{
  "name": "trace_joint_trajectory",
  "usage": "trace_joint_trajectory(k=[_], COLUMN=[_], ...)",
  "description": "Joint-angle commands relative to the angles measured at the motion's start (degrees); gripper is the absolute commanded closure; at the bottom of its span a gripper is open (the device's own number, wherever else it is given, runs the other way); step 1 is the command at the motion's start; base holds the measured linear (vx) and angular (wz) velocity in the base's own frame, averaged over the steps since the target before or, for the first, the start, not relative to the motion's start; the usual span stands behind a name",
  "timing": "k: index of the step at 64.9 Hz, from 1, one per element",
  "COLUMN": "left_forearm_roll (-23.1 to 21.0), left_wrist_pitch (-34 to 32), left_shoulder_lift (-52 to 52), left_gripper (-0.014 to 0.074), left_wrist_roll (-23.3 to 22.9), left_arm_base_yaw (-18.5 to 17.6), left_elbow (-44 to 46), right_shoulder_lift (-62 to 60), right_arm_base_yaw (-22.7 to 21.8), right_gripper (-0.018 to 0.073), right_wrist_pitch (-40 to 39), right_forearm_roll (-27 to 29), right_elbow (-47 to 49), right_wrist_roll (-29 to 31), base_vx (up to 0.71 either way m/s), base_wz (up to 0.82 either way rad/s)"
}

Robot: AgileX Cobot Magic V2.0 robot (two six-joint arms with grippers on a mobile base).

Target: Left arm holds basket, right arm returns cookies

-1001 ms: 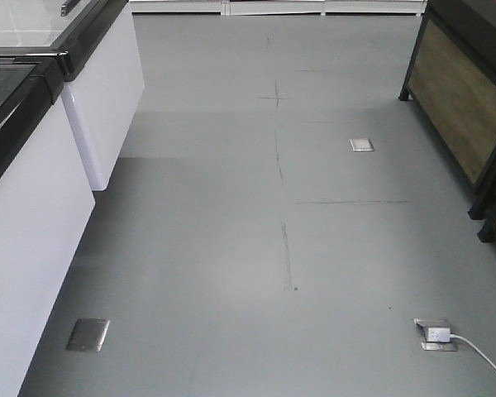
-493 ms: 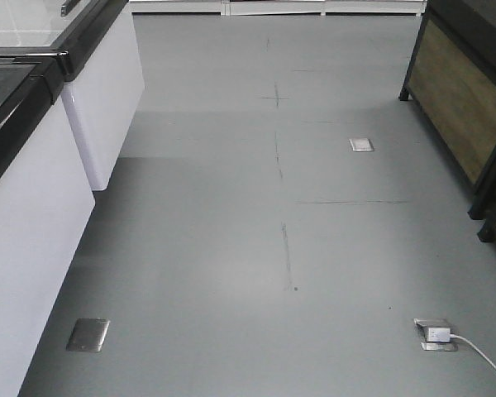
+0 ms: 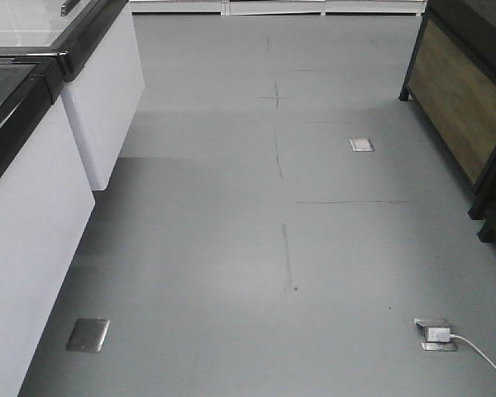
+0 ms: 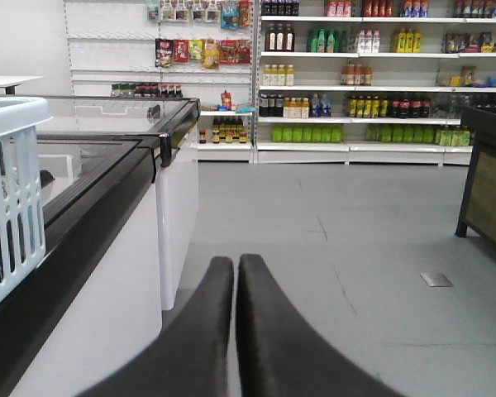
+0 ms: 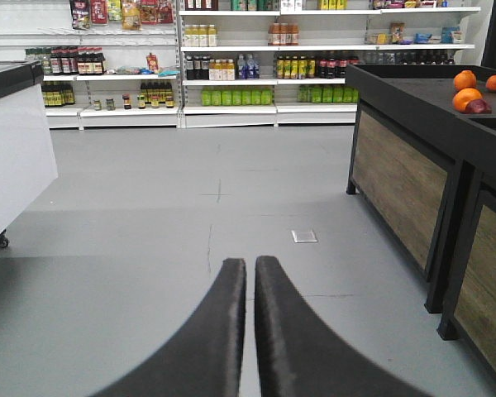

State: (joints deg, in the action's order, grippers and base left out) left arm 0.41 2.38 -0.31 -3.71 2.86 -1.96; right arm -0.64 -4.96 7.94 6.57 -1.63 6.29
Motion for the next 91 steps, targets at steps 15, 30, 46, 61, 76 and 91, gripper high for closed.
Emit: trace_joint_trajectory(k=[15,30,46,61,76,91], left_forearm_roll=[0.0,0.0,0.0,0.1,0.2,5.1], left_wrist_pitch=[-15.8,-29.1,-37.7,-31.3,-18.5,-6.7], left_shoulder_lift=[0.6,0.6,0.6,2.8,11.3,24.7], left_gripper=[0.0603,0.0603,0.0603,0.0601,0.0599,0.0595], left_wrist_roll=[-0.1,-0.1,-0.2,0.0,0.0,0.0], left_arm_base_yaw=[0.1,0.1,0.1,0.1,0.1,0.1], left_elbow=[1.8,1.8,5.5,18.8,37.3,54.4], right_shoulder_lift=[-0.5,-0.5,-0.5,-0.5,-0.5,-0.5], right_arm_base_yaw=[-0.2,-0.2,-0.2,-0.2,-0.2,-0.2], right_gripper=[0.0565,0.0565,0.0565,0.0565,0.0565,0.0565], right_wrist_pitch=[-4.1,-4.1,-4.1,-4.1,-4.1,-4.1], right_forearm_roll=[-0.4,-0.4,-0.4,-0.4,-0.4,-0.4], right_elbow=[-1.0,-1.0,-1.0,-1.0,-1.0,-1.0], right_wrist_roll=[0.3,0.3,0.3,0.3,0.3,0.3], base_vx=[0.0,0.0,0.0,0.0,0.0,0.0], base_wz=[0.0,0.0,0.0,0.0,0.0,0.0])
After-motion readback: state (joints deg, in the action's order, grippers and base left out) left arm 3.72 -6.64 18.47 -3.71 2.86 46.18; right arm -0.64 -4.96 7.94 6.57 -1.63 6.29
